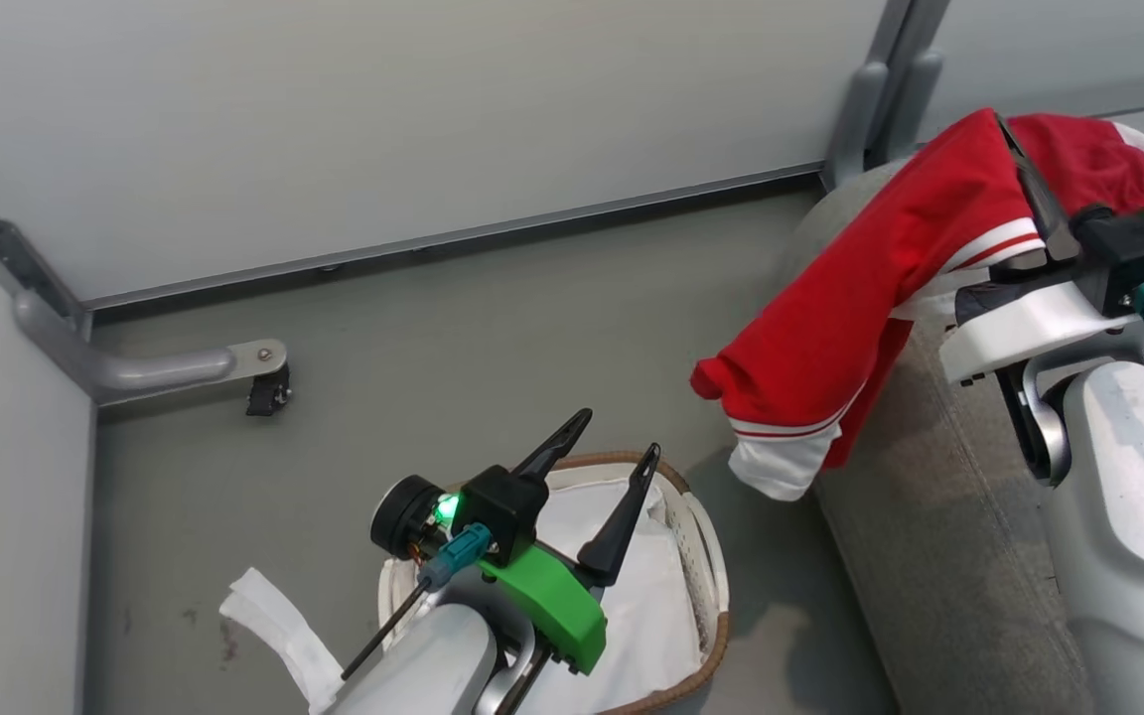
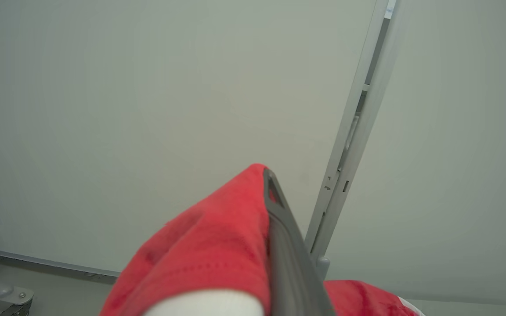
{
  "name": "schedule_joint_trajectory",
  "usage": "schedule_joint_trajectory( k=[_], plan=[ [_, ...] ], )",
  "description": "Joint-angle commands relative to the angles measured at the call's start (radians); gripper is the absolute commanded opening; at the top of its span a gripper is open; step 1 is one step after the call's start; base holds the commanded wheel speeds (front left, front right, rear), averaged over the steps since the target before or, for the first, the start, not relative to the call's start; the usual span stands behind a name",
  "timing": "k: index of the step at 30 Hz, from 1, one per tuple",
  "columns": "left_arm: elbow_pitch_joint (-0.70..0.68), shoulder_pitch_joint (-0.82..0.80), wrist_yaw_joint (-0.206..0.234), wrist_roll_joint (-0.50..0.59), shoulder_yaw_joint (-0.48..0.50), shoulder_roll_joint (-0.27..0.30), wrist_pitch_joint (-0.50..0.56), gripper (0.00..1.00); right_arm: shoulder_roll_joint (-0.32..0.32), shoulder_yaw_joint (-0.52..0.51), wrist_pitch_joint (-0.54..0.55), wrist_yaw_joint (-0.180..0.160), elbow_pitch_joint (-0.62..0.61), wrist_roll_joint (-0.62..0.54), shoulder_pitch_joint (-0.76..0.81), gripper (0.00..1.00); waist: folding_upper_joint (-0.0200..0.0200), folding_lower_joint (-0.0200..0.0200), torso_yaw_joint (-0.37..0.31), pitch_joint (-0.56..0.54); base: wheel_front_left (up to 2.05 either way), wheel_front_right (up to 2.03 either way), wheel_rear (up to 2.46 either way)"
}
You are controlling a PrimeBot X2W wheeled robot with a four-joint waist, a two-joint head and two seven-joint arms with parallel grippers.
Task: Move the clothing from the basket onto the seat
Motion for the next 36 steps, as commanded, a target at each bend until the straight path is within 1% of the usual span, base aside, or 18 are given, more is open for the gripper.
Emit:
schedule_joint_trajectory(
  k=[1, 5, 10, 16, 20, 22, 27, 31, 36],
  plan=[
    [-0.005, -0.02, -0.002, 0.012, 0.001, 0.002, -0.001, 1.0, -0.007, -0.006, -0.002, -0.001, -0.008, -0.007, -0.016, 0.0, -0.0001, 0.0, -0.076, 0.037, 0.0, 0.0, 0.0],
    [-0.016, -0.037, -0.002, 0.017, -0.005, 0.003, -0.001, 1.0, -0.023, -0.027, -0.002, -0.001, -0.014, -0.006, -0.023, 0.0, -0.0001, 0.0, -0.133, 0.064, 0.0, 0.0, 0.0],
    [-0.026, -0.054, -0.002, 0.019, -0.013, 0.012, -0.001, 1.0, -0.034, -0.052, -0.002, -0.001, -0.019, -0.009, -0.031, 0.0, -0.0001, 0.0, -0.179, 0.097, 0.0, 0.0, 0.0],
    [-0.032, -0.07, -0.002, 0.022, -0.022, 0.024, -0.001, 1.0, -0.044, -0.083, -0.002, -0.001, -0.001, 0.0, -0.068, 0.0, -0.0001, 0.0, -0.193, 0.135, 0.0, 0.0, 0.0],
    [-0.033, -0.084, -0.002, 0.024, -0.028, 0.035, -0.001, 1.0, -0.07, -0.085, -0.002, -0.001, 0.017, -0.019, -0.146, 0.0, -0.0001, 0.0, -0.181, 0.16, 0.0, 0.0, 0.0],
    [-0.037, -0.091, -0.002, 0.026, -0.029, 0.038, -0.001, 1.0, -0.098, -0.077, -0.002, -0.001, 0.029, -0.028, -0.195, 0.0, -0.0001, 0.0, -0.168, 0.174, 0.0, 0.0, 0.0],
    [-0.05, -0.109, -0.002, 0.035, -0.028, 0.041, -0.001, 1.0, -0.196, -0.074, 0.006, -0.001, 0.092, -0.041, -0.357, 0.0, -0.0001, 0.0, -0.129, 0.208, 0.0, 0.0, 0.0],
    [-0.065, -0.126, -0.002, 0.045, -0.032, 0.044, -0.001, 1.0, -0.298, -0.078, 0.055, -0.001, 0.116, -0.042, -0.486, 0.0, -0.0001, 0.0, -0.097, 0.241, 0.0, 0.0, 0.0],
    [-0.093, -0.145, -0.002, 0.057, -0.034, 0.052, -0.001, 1.0, -0.409, -0.125, 0.124, -0.001, 0.141, -0.017, -0.606, 0.0, -0.0001, 0.0, -0.066, 0.297, 0.0, 0.0, 0.0]
  ],
)
